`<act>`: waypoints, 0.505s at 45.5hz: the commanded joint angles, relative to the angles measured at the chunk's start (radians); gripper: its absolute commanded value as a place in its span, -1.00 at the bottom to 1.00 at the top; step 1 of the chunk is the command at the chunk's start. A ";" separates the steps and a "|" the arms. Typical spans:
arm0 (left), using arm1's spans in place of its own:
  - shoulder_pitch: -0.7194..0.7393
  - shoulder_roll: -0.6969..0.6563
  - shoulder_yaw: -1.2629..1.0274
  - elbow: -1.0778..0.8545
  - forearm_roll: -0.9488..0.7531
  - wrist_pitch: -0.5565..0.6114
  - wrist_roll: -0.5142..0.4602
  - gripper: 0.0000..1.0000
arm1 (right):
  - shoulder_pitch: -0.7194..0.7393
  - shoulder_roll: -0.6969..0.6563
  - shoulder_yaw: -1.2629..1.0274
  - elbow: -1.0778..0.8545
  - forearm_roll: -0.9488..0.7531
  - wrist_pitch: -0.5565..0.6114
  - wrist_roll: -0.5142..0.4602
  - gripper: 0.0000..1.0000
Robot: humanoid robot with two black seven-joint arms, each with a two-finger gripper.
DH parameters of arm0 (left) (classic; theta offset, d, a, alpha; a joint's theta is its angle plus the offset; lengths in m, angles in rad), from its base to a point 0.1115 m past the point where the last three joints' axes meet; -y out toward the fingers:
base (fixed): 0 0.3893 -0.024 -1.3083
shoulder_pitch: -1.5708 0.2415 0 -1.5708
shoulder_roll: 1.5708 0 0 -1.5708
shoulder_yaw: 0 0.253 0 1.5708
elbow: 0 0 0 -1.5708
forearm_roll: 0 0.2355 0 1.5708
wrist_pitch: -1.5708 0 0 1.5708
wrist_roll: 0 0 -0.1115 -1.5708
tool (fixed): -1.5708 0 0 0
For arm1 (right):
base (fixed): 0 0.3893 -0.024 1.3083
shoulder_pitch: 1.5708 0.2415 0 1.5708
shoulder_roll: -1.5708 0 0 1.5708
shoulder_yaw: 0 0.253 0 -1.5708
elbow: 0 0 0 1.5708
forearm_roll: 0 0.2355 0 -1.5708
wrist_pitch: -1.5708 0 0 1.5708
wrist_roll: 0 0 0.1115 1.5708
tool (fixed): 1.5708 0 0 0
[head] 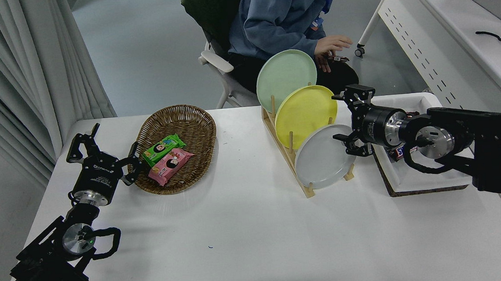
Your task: Place the plate on the table
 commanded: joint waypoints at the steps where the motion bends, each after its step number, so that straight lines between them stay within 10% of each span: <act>1: 0.000 0.000 -0.001 -0.001 0.000 0.001 0.000 1.00 | -0.029 0.013 0.062 -0.007 0.010 -0.024 -0.031 0.96; 23: 0.000 0.000 0.000 -0.001 0.000 0.000 0.000 1.00 | -0.040 0.022 0.109 -0.002 0.018 -0.076 -0.094 0.64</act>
